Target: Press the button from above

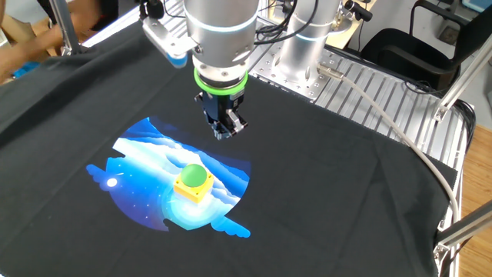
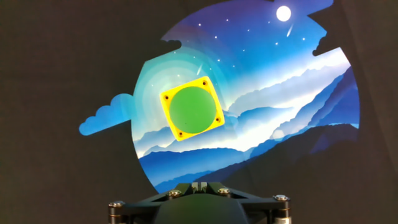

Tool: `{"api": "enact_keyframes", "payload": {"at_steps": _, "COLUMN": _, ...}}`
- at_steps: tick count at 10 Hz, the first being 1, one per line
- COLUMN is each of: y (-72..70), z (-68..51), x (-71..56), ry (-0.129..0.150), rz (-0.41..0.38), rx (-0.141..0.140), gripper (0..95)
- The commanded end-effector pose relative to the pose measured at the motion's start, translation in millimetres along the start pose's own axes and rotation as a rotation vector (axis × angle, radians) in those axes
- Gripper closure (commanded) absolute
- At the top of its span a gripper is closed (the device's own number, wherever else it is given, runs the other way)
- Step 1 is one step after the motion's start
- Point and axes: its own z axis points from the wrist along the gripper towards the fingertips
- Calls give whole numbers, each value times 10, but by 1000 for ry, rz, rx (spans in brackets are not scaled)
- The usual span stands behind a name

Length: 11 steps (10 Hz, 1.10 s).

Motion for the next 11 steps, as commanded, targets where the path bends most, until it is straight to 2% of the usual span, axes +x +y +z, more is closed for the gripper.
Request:
{"api": "enact_keyframes", "payload": {"at_steps": 1, "y": -3, "z": -2, "x": 1, "ry": 9, "rz": -9, "rx": -7, "gripper": 950}}
{"api": "enact_keyframes", "payload": {"at_steps": 3, "y": -3, "z": -2, "x": 1, "ry": 6, "rz": -16, "rx": -25, "gripper": 950}}
{"api": "enact_keyframes", "payload": {"at_steps": 5, "y": -3, "z": -2, "x": 1, "ry": 10, "rz": -18, "rx": -23, "gripper": 950}}
{"api": "enact_keyframes", "payload": {"at_steps": 6, "y": -3, "z": -2, "x": 1, "ry": 9, "rz": -17, "rx": -11, "gripper": 950}}
{"api": "enact_keyframes", "payload": {"at_steps": 8, "y": 4, "z": -5, "x": -13, "ry": 9, "rz": -15, "rx": -21, "gripper": 950}}
{"api": "enact_keyframes", "payload": {"at_steps": 9, "y": 11, "z": -8, "x": -33, "ry": 8, "rz": -13, "rx": -14, "gripper": 950}}
{"api": "enact_keyframes", "payload": {"at_steps": 11, "y": 44, "z": -31, "x": -158, "ry": 5, "rz": -6, "rx": -11, "gripper": 950}}
